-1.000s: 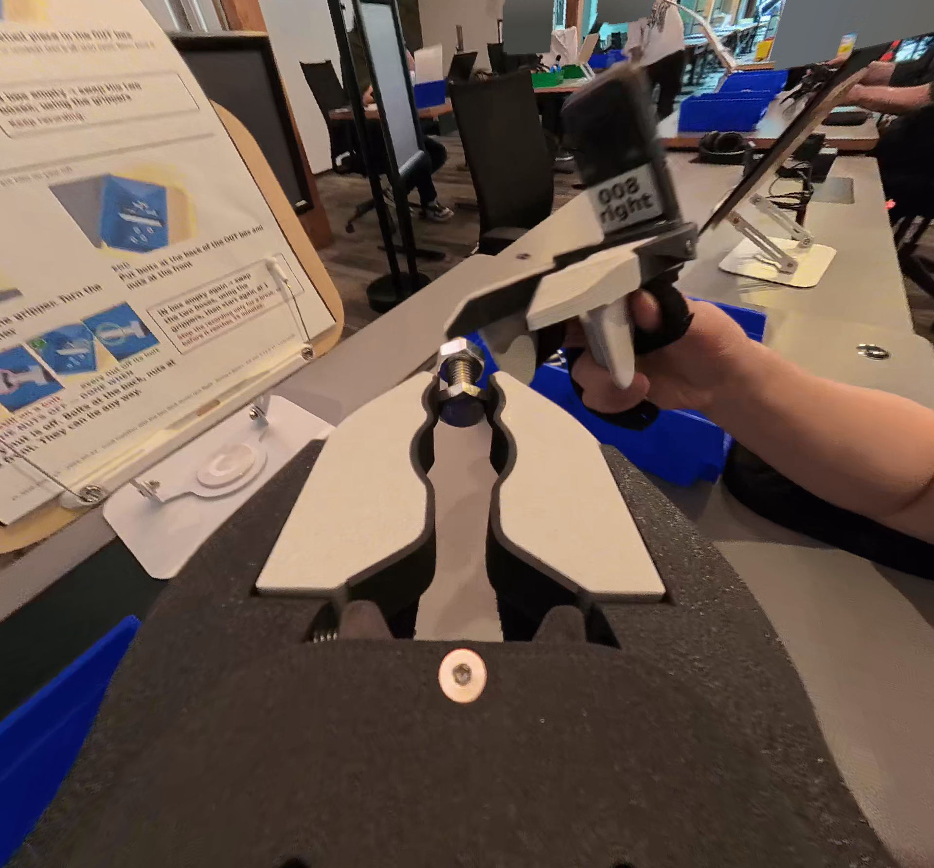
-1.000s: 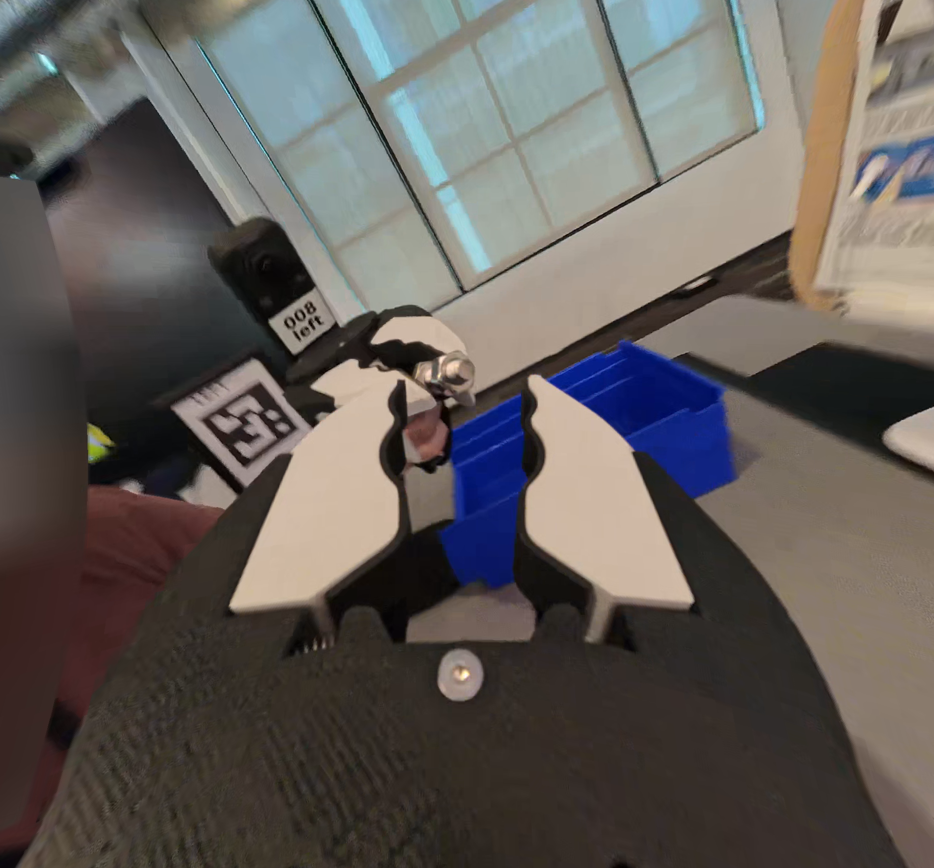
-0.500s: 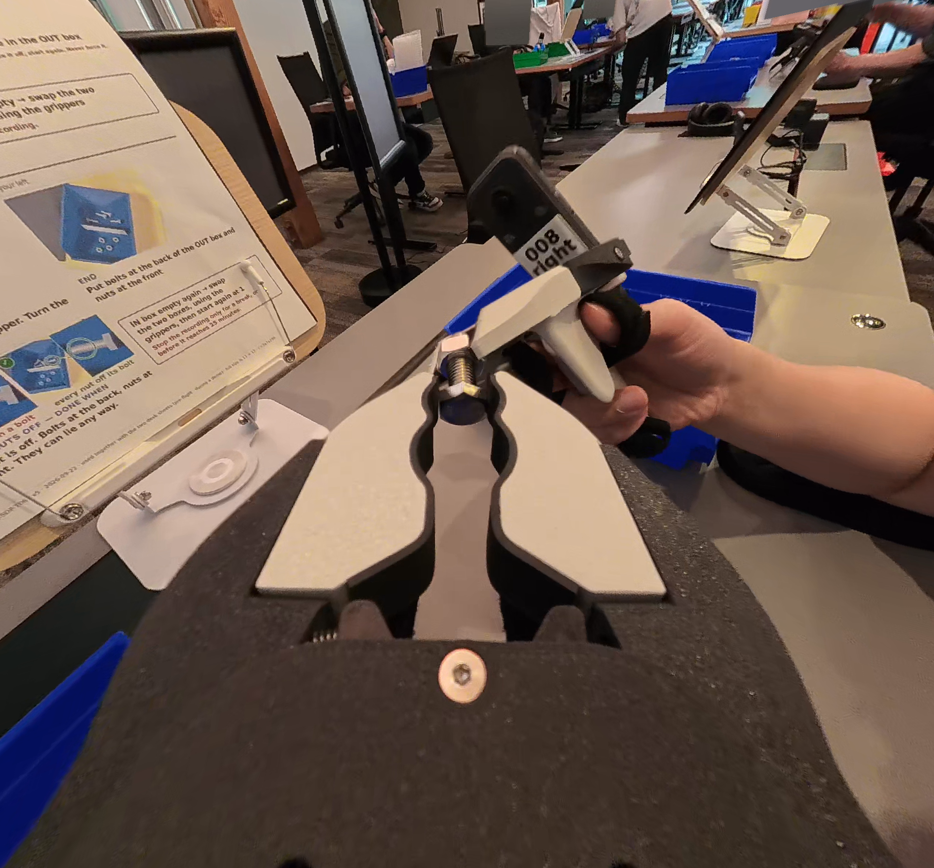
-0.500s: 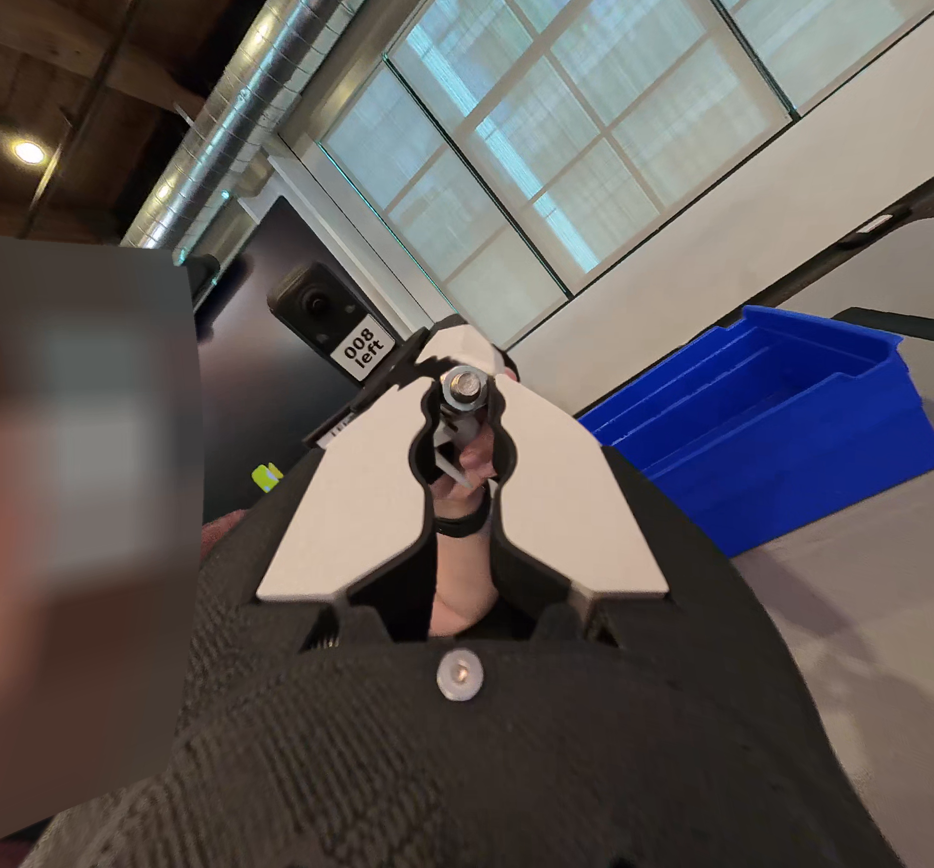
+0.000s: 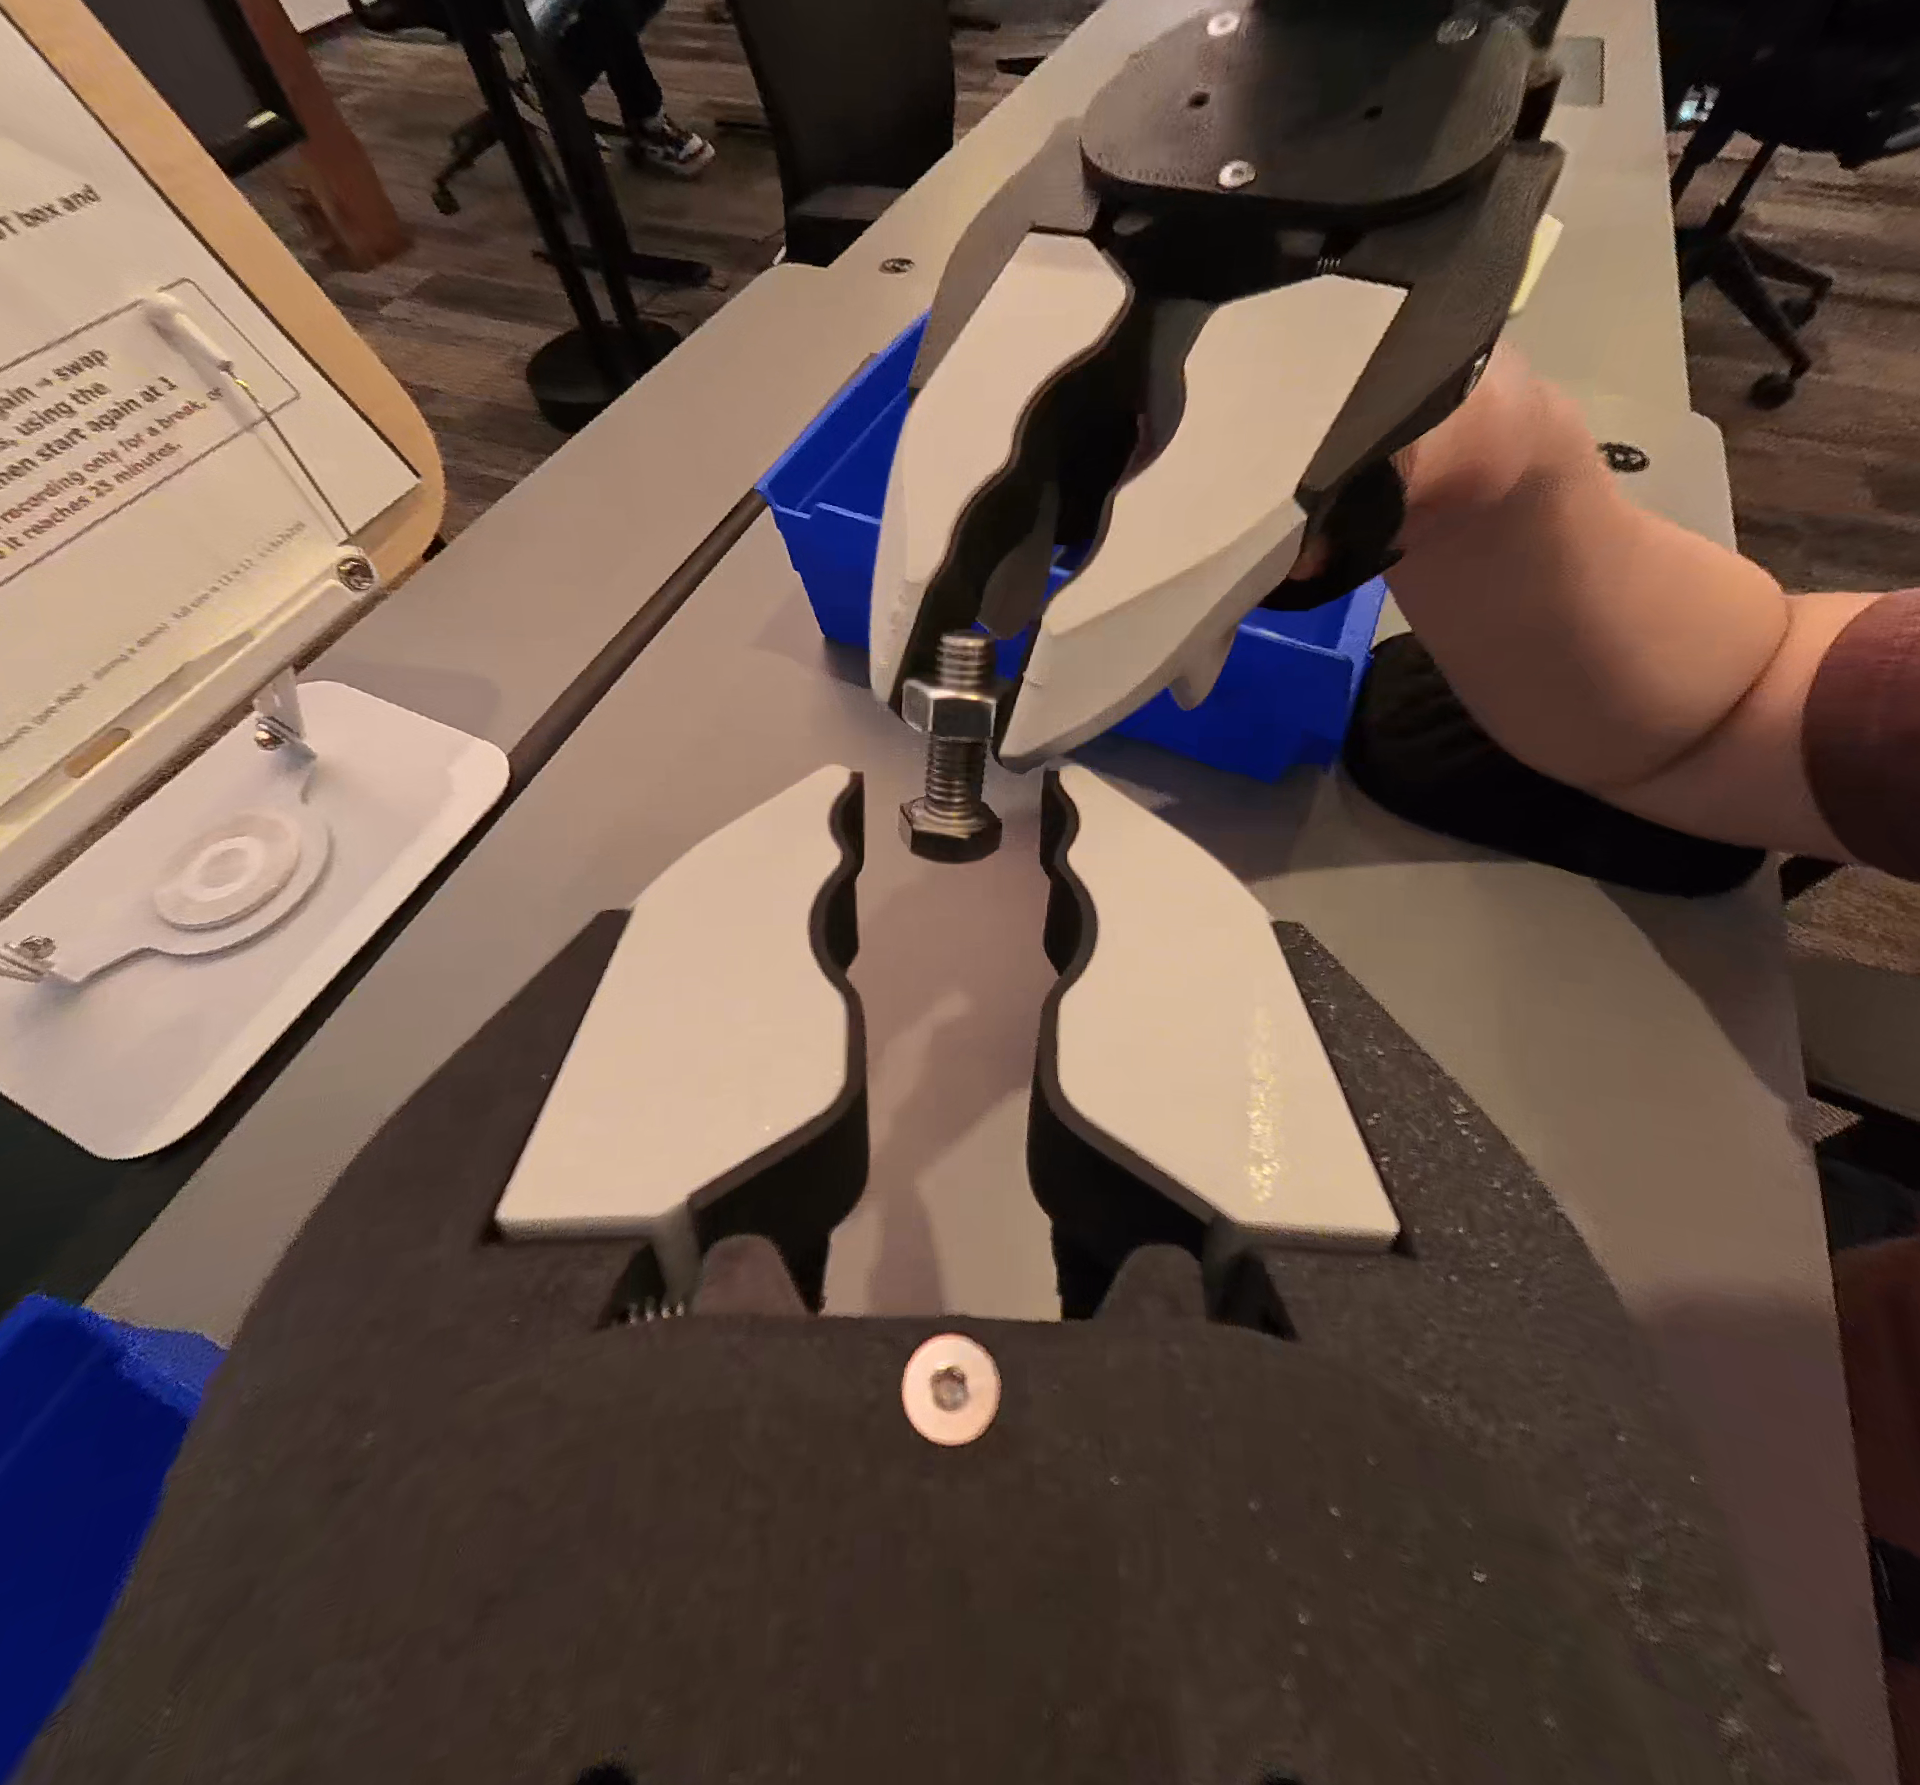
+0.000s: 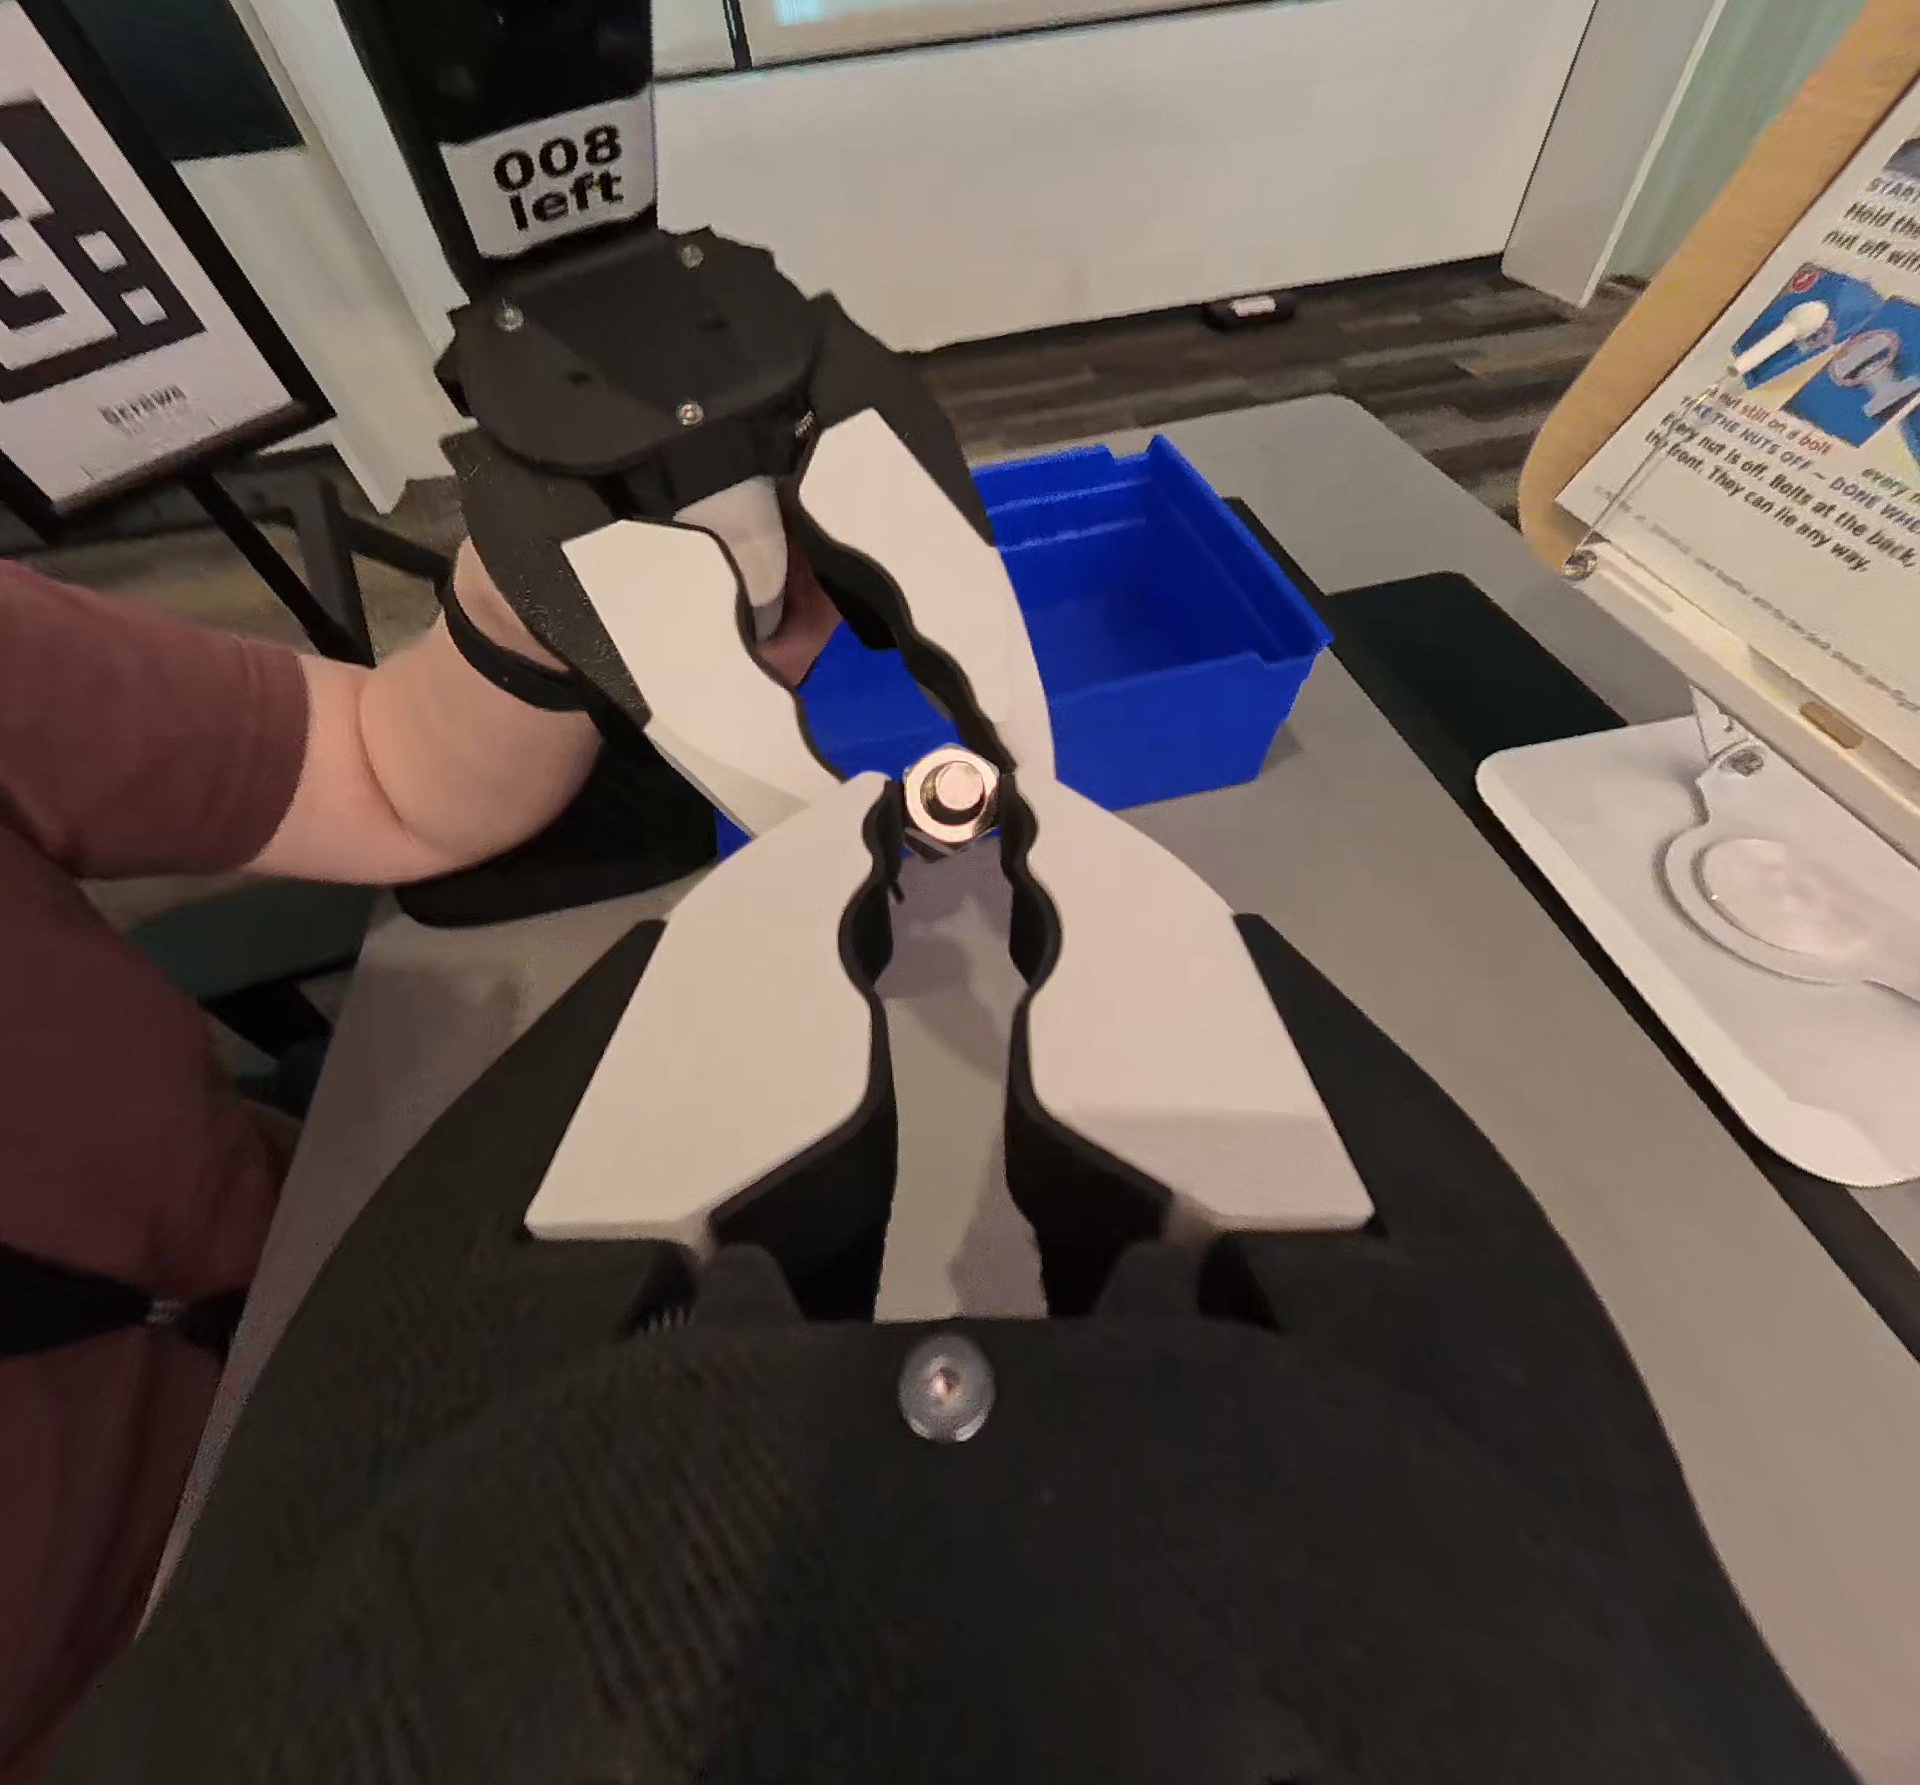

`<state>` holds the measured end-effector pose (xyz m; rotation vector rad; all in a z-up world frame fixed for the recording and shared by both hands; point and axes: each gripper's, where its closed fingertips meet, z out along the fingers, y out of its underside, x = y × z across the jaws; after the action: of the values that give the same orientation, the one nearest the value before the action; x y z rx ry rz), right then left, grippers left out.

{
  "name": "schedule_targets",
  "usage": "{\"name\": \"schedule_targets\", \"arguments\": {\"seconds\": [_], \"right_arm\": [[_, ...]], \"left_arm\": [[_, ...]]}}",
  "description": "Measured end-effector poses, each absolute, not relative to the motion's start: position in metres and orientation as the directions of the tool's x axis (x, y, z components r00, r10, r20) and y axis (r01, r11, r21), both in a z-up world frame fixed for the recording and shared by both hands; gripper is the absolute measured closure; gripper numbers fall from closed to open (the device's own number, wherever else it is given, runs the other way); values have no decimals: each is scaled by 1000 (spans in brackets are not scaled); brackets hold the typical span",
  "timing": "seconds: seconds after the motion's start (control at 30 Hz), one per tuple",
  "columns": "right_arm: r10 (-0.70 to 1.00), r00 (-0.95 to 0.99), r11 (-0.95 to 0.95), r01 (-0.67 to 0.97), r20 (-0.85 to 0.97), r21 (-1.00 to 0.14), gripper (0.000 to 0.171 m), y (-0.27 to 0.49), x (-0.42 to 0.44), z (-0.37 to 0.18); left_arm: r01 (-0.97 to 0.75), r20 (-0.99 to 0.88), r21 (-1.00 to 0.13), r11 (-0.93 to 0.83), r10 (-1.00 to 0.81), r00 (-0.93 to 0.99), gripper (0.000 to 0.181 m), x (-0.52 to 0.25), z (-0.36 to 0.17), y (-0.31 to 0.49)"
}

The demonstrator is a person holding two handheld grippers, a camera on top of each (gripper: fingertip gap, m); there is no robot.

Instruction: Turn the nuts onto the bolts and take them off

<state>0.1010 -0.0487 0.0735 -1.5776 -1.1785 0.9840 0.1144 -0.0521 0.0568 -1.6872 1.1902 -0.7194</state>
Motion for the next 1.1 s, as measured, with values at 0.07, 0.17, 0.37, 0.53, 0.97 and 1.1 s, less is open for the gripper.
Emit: {"name": "schedule_targets", "arguments": {"seconds": [0.07, 0.17, 0.37, 0.53, 0.97, 1.1], "right_arm": [[970, 228, -151, 279, -87, -948, 153, -49, 101, 69], [965, 210, -215, 300, -155, -930, 153, -52, 102, 63], [953, 178, -293, 322, -247, -900, 153, -55, 104, 55], [941, 109, -339, 256, -321, -906, 153, -60, 105, 67], [907, -23, -414, 132, -421, -900, 156, -65, 108, 86], [911, -44, -404, 119, -411, -907, 161, -66, 108, 89]], "left_arm": [[-420, -46, -901, -113, -936, 350, 152, 115, 51, -53], [-436, -18, -891, -123, -952, 306, 160, 117, 46, -59], [-422, 110, -884, -200, -967, 229, 164, 122, 38, -66], [-334, 249, -899, -284, -958, 146, 166, 125, 50, -74], [-229, 424, -881, -413, -905, 0, 172, 124, 66, -83], [-218, 408, -890, -401, -913, 15, 172, 125, 67, -81]]}}
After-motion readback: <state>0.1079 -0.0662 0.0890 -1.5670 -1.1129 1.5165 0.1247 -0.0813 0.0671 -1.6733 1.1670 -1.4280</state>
